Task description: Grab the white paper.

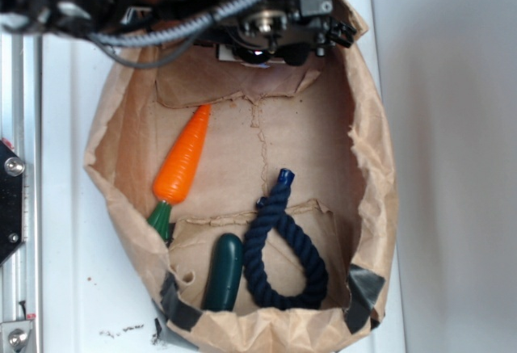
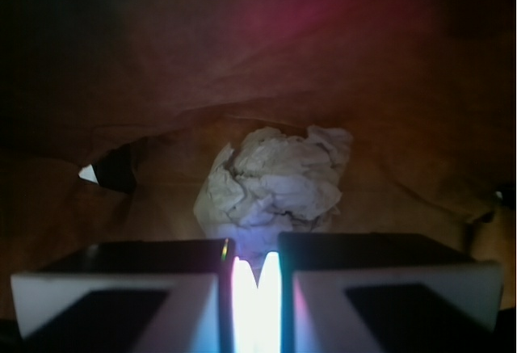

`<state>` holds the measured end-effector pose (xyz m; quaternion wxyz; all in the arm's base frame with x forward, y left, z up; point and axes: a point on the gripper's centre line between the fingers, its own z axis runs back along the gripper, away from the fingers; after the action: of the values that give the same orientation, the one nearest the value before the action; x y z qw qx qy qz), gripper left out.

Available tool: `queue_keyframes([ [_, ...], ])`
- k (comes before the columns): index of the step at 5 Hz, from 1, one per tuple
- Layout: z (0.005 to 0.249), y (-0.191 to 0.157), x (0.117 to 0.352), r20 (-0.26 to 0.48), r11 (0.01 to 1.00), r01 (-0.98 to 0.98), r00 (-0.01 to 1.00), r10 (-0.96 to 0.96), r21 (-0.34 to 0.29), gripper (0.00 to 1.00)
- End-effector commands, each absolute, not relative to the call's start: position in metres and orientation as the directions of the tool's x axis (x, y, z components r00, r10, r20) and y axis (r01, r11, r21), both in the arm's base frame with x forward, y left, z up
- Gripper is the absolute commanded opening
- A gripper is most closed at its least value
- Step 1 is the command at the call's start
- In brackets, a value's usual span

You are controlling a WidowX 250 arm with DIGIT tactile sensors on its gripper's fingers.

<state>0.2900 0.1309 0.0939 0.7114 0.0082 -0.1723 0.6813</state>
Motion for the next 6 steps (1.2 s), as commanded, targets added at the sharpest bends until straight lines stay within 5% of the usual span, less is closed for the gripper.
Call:
queue_keyframes([
  [1,0.135,0.135,0.291,0.200,0.275,-0.914,0.222,0.954,-0.298,0.00],
  [2,0.137,0.140,0.291,0.188,0.231,-0.931,0.182,0.965,-0.284,0.00],
  [3,0.131,0.135,0.291,0.250,0.196,-0.938,0.125,0.960,-0.285,1.00],
  [4,0.122,0.127,0.288,0.336,0.171,-0.944,0.070,0.939,-0.281,1.00],
  [6,0.108,0.135,0.287,0.389,0.119,-0.949,-0.005,0.921,-0.293,1.00],
])
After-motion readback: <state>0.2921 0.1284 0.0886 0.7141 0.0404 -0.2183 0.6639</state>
